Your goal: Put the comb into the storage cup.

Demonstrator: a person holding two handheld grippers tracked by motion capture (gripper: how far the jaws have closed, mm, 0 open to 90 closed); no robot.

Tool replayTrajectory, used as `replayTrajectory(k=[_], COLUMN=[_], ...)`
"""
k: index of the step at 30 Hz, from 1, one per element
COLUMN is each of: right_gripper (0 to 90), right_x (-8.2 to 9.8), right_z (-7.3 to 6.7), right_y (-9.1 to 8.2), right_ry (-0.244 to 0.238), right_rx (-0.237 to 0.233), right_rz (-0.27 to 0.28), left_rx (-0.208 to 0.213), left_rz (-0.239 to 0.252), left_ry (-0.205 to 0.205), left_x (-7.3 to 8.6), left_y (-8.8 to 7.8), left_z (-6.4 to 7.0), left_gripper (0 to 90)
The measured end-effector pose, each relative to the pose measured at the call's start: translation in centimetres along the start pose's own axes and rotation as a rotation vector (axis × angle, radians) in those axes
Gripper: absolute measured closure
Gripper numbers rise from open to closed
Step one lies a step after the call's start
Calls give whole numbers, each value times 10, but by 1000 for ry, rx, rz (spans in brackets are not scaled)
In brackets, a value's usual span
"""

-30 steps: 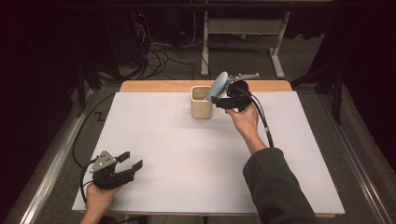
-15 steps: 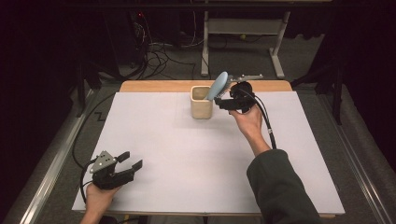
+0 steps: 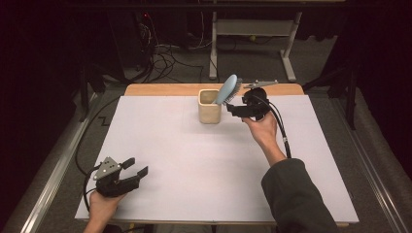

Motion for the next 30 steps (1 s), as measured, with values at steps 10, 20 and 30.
replayTrajectory(k=[10,20,30], right_gripper=[295,296,295], right_x=[3,8,12], right_z=[1,5,7], right_y=[-7,-13,-21], right_ry=[-2,0,7], right_rx=[-3,-3,-7], right_rz=[17,21,34], left_rx=[0,-1,-1], left_rz=[3,2,3], left_ry=[-2,0,-2], left_x=[0,0,1], left_y=[0,0,-2], left_z=[0,0,-1], left_gripper=[356,357,357])
Point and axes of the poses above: each handheld gripper's, and its own axes: y roughly forward along the jaws, x roughly out of its underside, z roughly to its right, the point moved 2 cm from there along y, roughly forward along the jaws, and after that the axes turned 1 degree about -z, right-handed, at the moved point
